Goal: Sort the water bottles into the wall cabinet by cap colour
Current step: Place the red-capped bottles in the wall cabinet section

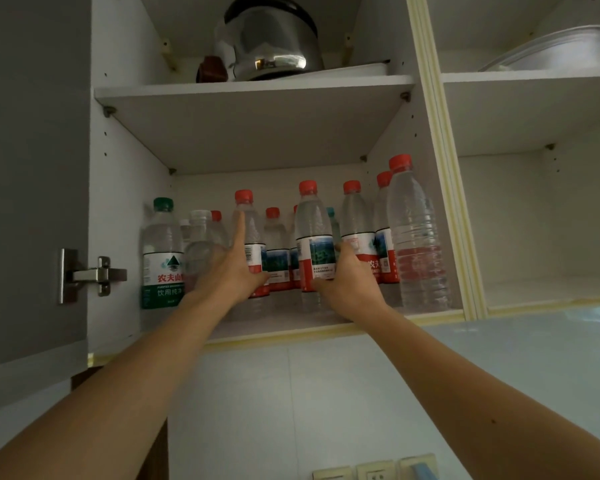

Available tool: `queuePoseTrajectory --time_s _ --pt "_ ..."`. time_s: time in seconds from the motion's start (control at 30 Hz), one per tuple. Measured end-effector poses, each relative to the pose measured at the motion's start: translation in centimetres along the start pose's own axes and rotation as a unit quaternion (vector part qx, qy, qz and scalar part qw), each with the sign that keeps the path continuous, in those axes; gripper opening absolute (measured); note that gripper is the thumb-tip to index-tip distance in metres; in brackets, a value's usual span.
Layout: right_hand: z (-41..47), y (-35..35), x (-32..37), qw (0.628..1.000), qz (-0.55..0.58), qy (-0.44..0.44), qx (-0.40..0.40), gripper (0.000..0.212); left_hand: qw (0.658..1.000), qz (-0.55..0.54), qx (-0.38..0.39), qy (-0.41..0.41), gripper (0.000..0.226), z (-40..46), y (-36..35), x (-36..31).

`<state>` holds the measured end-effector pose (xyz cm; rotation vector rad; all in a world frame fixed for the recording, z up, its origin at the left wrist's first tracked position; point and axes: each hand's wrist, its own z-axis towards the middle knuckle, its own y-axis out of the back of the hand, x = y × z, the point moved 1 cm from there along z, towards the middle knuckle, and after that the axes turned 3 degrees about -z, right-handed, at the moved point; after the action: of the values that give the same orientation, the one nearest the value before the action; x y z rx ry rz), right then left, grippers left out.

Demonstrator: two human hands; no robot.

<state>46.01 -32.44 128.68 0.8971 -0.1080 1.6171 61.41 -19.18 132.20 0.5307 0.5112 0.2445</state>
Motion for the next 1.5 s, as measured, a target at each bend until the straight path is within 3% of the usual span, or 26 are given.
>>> queuePoseTrajectory --time_s 0.07,0.17,0.33,0.53,0.7,1.03,1.23,1.37,1.5 --pt "0.1 0.1 -0.1 1.0 0.01 -0.009 0.002 0.06 0.991 0.131 -0.022 0.005 0.13 0.0 0.6 0.2" --pt "0.2 -0.1 0.0 1.0 0.023 -0.012 0.003 0.06 0.94 0.332 -0.07 -0.035 0.128 0.7 1.0 0.6" --pt "0.2 -0.5 0.1 1.0 0.017 -0.006 0.004 0.056 0.912 0.399 -0.074 -0.06 0.129 1.9 1.8 1.4" --pt "0.1 -0.5 -0.1 1.0 0.017 -0.006 0.004 0.055 0.934 0.35 0.035 -0.067 0.132 3.5 2.8 2.1" --pt "0.3 -0.3 -0.1 1.0 0.015 -0.003 0.004 0.056 0.94 0.327 0.022 -0.095 0.132 4.2 3.4 2.6" --pt "0.2 -0.5 -0.1 1.0 0.011 -0.007 0.004 0.055 0.917 0.392 0.003 -0.077 0.13 3.6 2.2 2.4" --pt "0.4 -0.2 0.0 1.0 0.002 -0.017 0.025 0.05 0.968 0.206 -0.093 -0.11 0.121 1.2 2.8 3.1" --pt "1.1 -0.2 0.4 0.997 -0.029 -0.019 0.062 0.05 0.98 0.128 -0.137 -0.066 0.112 -0.6 3.6 5.0" --pt "2.3 -0.3 1.4 0.992 -0.061 -0.028 0.108 0.052 0.986 0.033 -0.161 -0.02 0.083 -1.0 3.9 5.7"
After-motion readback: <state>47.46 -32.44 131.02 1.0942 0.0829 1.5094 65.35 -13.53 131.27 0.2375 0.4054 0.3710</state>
